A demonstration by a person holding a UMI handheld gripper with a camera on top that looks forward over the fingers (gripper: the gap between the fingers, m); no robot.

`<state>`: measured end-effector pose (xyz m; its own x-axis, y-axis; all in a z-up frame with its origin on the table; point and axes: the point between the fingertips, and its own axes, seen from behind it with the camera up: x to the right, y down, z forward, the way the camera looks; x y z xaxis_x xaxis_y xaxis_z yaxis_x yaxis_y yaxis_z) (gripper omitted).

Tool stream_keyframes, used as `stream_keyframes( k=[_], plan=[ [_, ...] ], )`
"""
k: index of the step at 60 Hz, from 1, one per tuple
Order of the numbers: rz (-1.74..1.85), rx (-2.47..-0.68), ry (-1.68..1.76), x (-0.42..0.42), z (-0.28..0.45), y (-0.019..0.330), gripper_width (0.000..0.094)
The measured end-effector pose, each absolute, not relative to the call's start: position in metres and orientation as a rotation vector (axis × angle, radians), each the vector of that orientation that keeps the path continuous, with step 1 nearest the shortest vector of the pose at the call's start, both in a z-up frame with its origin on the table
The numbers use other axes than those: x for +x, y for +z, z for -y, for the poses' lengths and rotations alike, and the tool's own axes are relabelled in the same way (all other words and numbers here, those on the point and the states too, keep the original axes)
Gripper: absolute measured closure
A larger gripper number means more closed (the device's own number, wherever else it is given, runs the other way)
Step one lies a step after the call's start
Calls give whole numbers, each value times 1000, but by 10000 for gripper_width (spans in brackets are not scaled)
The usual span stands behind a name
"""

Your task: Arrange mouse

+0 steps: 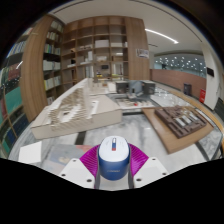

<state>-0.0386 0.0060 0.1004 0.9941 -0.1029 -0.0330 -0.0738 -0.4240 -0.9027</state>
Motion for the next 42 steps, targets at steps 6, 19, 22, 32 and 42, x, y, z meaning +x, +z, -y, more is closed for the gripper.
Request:
stream_keyframes(
  k=[6,19,22,32,42],
  plan=[
    [-71,-2029,24,-118,-32,81,568],
    [0,-2195,14,-176,-38,-3,544],
    [55,-2224,-1,-180,-34,-16,501],
    [99,-2276,15,-178,-29,-15,213],
    [85,-2248,173,-174,3,25,95]
  ],
)
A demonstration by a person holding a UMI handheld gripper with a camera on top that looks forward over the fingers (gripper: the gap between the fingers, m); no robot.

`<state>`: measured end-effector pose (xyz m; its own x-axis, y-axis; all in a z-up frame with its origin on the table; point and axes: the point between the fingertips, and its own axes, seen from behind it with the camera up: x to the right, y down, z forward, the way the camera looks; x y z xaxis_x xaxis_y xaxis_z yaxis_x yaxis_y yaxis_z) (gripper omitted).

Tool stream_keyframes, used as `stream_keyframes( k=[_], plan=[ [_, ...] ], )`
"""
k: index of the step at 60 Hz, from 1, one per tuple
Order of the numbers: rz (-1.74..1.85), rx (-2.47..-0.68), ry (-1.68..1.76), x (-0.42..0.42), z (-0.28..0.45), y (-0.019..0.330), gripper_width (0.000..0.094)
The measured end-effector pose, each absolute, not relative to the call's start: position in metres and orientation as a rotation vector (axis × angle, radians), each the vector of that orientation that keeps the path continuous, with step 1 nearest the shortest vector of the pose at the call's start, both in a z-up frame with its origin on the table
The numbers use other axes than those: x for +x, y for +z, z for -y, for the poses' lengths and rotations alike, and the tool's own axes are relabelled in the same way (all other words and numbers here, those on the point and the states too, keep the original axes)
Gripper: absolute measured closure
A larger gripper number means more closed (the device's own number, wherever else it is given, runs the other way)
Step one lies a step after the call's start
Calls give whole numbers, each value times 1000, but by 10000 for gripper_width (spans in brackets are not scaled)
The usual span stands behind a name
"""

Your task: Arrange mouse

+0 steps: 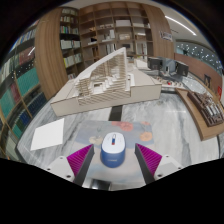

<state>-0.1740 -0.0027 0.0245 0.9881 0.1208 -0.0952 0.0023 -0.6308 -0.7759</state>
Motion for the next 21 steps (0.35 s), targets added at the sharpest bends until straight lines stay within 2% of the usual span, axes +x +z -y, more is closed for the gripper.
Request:
stream_keyframes(
  k=[8,21],
  plan=[
    [60,-2209,182,-133,45,48,86],
    [-151,-2143,272,-45,103,49,104]
  ],
)
